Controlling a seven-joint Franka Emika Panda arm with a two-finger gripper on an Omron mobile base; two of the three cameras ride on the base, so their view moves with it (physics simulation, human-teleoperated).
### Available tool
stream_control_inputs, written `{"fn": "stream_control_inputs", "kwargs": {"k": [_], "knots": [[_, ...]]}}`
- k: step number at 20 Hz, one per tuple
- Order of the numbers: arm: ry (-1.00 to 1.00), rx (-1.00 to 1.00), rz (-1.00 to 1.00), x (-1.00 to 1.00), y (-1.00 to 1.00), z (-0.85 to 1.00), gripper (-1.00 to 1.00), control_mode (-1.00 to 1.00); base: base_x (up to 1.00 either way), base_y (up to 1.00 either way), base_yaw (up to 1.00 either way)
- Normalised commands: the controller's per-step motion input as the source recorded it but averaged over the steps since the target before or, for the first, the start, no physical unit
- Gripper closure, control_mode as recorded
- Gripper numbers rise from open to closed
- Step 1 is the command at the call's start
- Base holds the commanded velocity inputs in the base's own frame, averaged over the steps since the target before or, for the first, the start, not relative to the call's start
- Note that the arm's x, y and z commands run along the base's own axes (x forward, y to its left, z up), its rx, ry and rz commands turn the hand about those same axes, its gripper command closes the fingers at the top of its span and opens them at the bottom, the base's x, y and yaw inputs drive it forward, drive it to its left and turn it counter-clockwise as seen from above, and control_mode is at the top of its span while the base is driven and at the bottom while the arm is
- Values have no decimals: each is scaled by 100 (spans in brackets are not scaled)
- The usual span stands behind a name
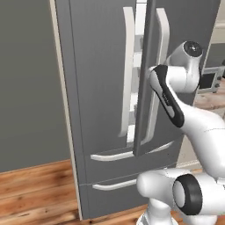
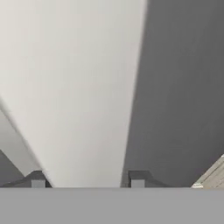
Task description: Gather the onion and avocado from the fridge and place them on a tray on the dining counter. Then gather the fishs from the fridge and place them on the other tray.
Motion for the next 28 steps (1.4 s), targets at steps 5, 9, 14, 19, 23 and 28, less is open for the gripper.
{"fn": "stream_control_inputs", "kwargs": {"k": [5,9,14,19,23,28], "knots": [[0,0,-18,-100,-81,18,100,-100,0,0,0],[0,0,-12,-97,-99,18,100,-100,0,0,0],[0,0,-5,-75,-100,25,100,-100,0,0,0],[-2,0,-1,-70,-92,24,-100,-100,0,0,0],[-16,-5,0,-100,-7,25,-100,-100,0,0,0],[-10,-17,-5,-100,52,40,-100,-100,0,0,0]]}}
